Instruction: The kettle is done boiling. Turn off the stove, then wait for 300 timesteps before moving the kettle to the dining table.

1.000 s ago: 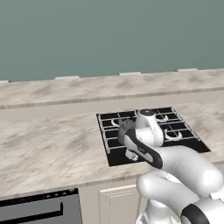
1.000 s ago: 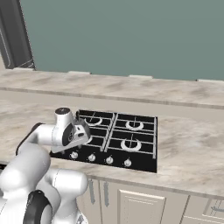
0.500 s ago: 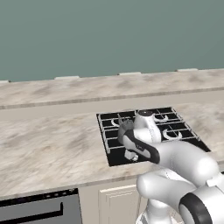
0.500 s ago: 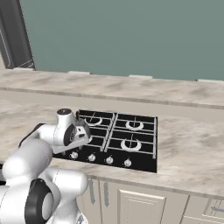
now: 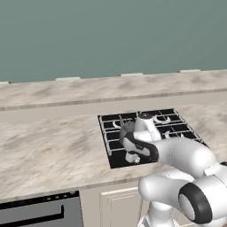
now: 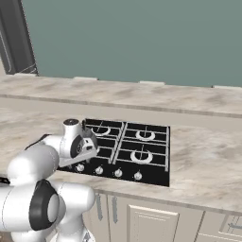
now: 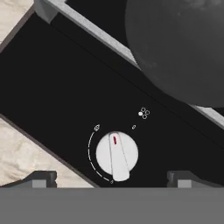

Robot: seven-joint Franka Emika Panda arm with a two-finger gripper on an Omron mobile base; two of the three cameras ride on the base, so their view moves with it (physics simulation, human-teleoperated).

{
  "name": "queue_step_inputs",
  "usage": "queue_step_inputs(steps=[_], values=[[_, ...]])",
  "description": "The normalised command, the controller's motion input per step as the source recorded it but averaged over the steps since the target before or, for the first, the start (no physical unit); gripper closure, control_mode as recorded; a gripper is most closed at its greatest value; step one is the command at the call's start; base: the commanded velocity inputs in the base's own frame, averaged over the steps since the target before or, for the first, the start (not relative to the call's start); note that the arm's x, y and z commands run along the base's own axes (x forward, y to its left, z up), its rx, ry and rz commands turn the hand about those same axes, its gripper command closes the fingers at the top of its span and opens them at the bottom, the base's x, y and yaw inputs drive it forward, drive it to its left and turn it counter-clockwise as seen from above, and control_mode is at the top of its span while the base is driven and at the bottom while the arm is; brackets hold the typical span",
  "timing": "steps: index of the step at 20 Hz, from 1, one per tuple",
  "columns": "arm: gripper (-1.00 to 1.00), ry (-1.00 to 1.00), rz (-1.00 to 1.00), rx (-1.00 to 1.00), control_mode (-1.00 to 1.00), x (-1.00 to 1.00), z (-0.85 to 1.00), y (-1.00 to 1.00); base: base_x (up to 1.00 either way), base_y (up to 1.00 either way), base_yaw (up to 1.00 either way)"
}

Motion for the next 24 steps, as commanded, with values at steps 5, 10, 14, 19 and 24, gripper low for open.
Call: queue_step_inputs(steps=[5,10,14,19,24], values=[[-1.0,0.0,0.0,0.0,-1.0,0.0,-0.25,-0.03,0.0,0.0,0.0],[-1.0,0.0,0.0,0.0,-1.0,0.0,-0.25,0.0,0.0,0.0,0.0],[-1.0,0.0,0.0,0.0,-1.0,0.0,-0.22,0.0,0.0,0.0,0.0],[-1.0,0.0,0.0,0.0,-1.0,0.0,-0.19,0.0,0.0,0.0,0.0],[1.0,0.0,0.0,0.0,-1.0,0.0,-0.22,0.0,0.0,0.0,0.0]])
